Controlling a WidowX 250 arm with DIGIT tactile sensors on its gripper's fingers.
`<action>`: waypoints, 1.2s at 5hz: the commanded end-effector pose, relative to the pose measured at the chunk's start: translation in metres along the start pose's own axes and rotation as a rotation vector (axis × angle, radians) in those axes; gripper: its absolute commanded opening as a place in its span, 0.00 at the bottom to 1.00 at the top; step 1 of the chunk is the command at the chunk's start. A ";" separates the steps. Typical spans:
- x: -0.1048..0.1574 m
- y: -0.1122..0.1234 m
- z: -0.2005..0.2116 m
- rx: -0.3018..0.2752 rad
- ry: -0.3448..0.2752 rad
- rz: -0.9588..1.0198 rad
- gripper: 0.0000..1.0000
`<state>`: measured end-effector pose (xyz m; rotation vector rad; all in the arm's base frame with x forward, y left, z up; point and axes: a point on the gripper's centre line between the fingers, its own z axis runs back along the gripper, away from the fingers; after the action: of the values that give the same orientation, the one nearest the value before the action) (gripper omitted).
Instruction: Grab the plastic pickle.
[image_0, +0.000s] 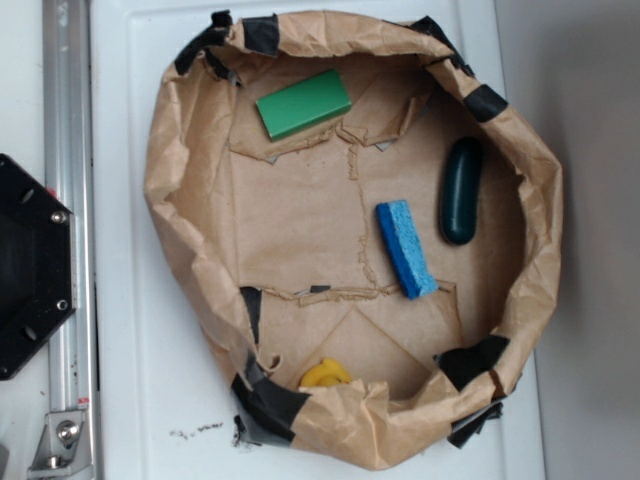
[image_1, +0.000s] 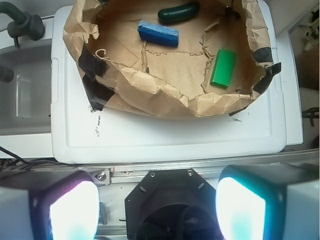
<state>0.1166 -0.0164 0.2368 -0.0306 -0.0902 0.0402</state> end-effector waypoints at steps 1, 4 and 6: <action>0.000 0.000 0.000 0.000 0.000 0.000 1.00; 0.122 0.001 -0.087 -0.175 -0.266 0.237 1.00; 0.162 0.029 -0.135 -0.087 -0.274 0.499 1.00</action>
<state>0.2768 0.0040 0.0996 -0.1279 -0.2916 0.5152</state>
